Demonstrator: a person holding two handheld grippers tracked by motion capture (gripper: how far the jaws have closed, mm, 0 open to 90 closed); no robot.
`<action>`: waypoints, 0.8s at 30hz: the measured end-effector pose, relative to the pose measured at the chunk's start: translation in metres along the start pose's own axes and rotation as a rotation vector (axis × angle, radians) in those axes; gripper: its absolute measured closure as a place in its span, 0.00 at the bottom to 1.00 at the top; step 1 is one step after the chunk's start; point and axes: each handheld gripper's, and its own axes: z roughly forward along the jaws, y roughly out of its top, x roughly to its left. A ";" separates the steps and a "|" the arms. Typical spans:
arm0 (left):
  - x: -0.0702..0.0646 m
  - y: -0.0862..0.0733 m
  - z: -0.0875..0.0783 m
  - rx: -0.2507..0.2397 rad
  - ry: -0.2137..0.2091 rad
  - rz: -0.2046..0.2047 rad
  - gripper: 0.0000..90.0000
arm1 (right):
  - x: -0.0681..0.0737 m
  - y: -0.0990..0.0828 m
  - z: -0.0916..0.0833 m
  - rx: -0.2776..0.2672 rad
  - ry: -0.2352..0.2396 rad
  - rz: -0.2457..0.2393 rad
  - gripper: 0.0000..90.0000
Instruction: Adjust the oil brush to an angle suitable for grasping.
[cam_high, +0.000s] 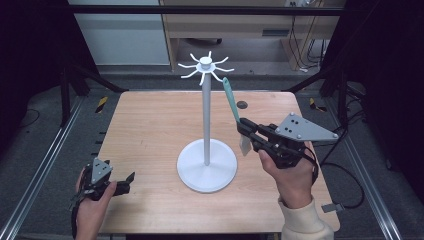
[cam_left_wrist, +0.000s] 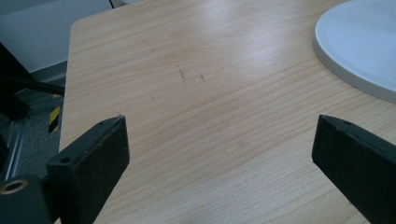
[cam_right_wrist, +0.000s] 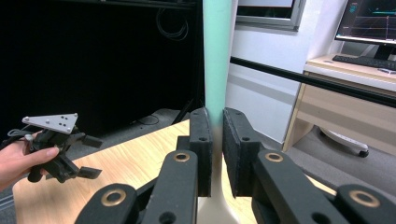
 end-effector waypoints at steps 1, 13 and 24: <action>0.000 0.000 0.000 0.000 0.000 0.001 0.04 | 0.000 0.000 0.000 0.000 0.000 -0.001 0.92; 0.000 0.000 0.000 0.001 -0.001 0.000 0.04 | 0.002 0.002 0.003 0.006 0.005 -0.006 0.92; 0.000 0.000 0.000 0.000 -0.001 -0.001 0.04 | 0.001 0.000 0.003 0.017 0.003 0.000 0.92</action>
